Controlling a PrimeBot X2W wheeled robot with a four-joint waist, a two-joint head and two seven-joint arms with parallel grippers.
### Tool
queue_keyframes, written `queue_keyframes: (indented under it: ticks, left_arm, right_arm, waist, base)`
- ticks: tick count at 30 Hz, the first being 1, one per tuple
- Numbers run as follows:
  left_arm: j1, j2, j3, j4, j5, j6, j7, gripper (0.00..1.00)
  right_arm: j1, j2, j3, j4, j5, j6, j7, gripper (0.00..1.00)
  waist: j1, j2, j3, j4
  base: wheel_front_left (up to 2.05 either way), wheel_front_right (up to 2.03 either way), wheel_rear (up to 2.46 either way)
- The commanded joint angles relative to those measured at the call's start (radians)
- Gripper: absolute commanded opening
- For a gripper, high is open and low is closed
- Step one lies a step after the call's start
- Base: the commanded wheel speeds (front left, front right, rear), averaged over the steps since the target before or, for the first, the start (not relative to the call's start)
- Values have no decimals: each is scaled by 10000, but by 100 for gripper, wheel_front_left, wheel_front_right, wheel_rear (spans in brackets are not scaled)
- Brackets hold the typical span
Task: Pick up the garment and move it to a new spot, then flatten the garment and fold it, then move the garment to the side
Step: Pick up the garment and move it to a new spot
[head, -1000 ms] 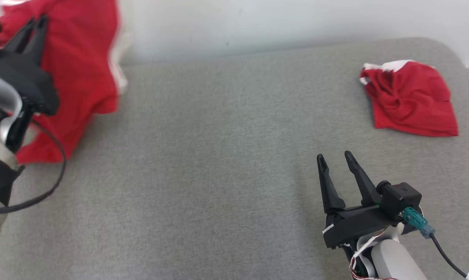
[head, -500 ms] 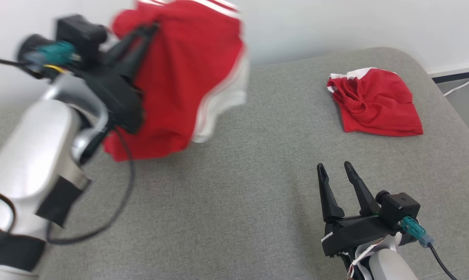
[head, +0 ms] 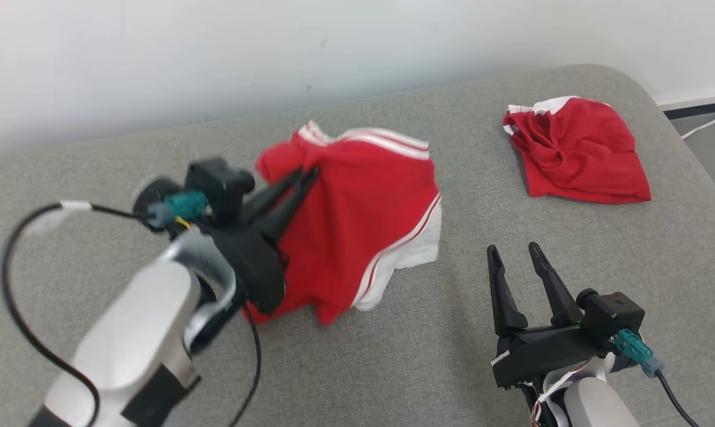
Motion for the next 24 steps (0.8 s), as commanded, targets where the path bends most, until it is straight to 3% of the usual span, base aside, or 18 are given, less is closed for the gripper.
queue_keyframes:
  ticks: [1,13,14,15,16,23,24]
  left_arm:
    - [324,-108,-115,162,-111,-40,-221,0]
    - [984,-1289,-1101,1918,-140,-119,-1912,0]
    - [957,-1367,-1162,2026,-89,-125,-2064,11]
    - [936,-1403,-1243,2133,-16,-130,-2189,62]
    - [913,-1467,-1306,2236,50,-131,-2326,100]
    - [1124,-1640,-1314,2217,267,102,-3143,100]
    - [1288,-1611,-1173,1985,330,317,-3333,100]
  right_arm:
    - [-72,16,49,-15,-68,-7,-48,100]
    - [-208,-75,120,33,32,-7,-41,100]
    - [-201,-90,109,33,35,-7,-42,100]
    - [-181,-101,93,40,32,-7,-42,100]
    - [-151,-111,67,56,20,-7,-41,100]
    - [27,-137,12,134,-57,-7,-44,100]
    - [91,-153,-26,152,-68,-7,-42,100]
  waist:
    - [0,0,50,-23]
    - [0,0,312,-330]
    - [0,0,317,-323]
    - [0,0,314,-306]
    - [0,0,296,-275]
    - [0,0,64,7]
    - [0,0,-47,111]
  base:
    - [0,0,0]
    - [0,0,0]
    - [0,0,0]
    - [0,0,0]
    - [0,0,0]
    - [0,0,0]
    - [0,0,0]
